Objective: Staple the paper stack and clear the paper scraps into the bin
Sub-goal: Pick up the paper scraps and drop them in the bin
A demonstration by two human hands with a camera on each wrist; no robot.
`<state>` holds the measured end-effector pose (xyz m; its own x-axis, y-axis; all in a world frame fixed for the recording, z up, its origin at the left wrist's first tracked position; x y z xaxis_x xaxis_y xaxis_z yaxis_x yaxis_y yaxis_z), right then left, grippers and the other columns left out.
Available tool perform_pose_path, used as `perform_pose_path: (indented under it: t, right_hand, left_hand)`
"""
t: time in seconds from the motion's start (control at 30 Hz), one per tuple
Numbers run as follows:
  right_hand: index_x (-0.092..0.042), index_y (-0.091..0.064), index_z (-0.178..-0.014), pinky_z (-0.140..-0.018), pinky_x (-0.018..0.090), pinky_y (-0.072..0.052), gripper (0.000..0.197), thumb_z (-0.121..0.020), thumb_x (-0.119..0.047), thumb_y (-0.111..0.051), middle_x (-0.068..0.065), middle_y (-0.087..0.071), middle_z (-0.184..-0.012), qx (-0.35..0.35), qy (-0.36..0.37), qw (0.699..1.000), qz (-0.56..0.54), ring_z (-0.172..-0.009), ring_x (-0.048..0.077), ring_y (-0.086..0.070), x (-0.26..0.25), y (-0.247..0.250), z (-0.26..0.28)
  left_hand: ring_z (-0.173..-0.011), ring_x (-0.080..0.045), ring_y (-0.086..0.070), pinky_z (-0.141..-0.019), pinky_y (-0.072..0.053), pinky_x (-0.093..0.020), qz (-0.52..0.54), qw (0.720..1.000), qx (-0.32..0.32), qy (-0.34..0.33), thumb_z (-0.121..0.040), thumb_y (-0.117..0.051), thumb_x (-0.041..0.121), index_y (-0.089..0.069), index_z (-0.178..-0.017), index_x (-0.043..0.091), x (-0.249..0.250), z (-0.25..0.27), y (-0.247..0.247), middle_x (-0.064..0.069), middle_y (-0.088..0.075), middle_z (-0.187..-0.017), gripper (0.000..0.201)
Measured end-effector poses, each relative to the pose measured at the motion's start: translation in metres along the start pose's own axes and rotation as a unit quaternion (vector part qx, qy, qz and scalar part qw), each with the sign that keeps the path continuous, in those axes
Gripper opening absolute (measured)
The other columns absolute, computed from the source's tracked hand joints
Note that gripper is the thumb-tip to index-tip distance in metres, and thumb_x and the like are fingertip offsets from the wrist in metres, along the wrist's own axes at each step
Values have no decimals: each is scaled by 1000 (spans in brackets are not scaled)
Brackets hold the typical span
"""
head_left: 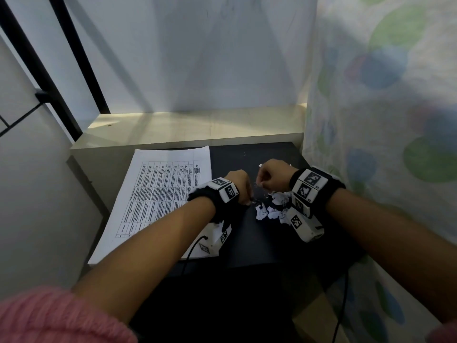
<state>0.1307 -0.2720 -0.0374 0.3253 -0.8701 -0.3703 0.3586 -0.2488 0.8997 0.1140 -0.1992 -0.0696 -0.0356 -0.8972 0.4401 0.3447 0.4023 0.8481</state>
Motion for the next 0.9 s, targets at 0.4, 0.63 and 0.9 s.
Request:
perform_pose_path:
  t: [0.4, 0.63, 0.9]
  right_hand:
    - [-1, -72, -99, -49, 19, -46, 18, -89, -7, -58, -8, -55, -58, 38, -50, 997, -50, -52, 4, -53, 25, 17, 7]
    - [-2, -71, -101, -63, 20, -48, 18, -90, -8, -59, 0, -66, -74, 40, -57, 995, -69, -56, 2, -52, 28, 13, 10]
    - [-2, -72, -97, -70, 22, -50, 15, -88, -9, -61, -6, -59, -62, 34, -71, 994, -82, -54, 3, -55, 34, 6, 13]
  left_hand:
    - [-103, -23, -67, -89, -52, -29, -39, 997, -5, -69, -75, -73, 6, -73, -104, 10, 29, 3, -11, -8, -72, -109, 29]
    - [-106, -30, -64, -92, -52, -34, -49, 998, 17, -28, -84, -64, 8, -72, -103, 6, 32, 0, -8, -14, -69, -113, 21]
    - [-99, -29, -68, -79, -55, -31, -47, 998, 29, 40, -74, -74, 11, -59, -71, 7, 17, 0, -2, -16, -69, -108, 16]
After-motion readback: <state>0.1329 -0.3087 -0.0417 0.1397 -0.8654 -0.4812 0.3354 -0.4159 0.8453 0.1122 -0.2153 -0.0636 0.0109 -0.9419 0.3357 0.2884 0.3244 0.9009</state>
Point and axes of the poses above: each hand's wrist, its own z-axis away from the middle knuckle, its own y-axis out of the back of the hand, x = y × z, the point moved 10 cm from there along -z, towards the middle knuckle
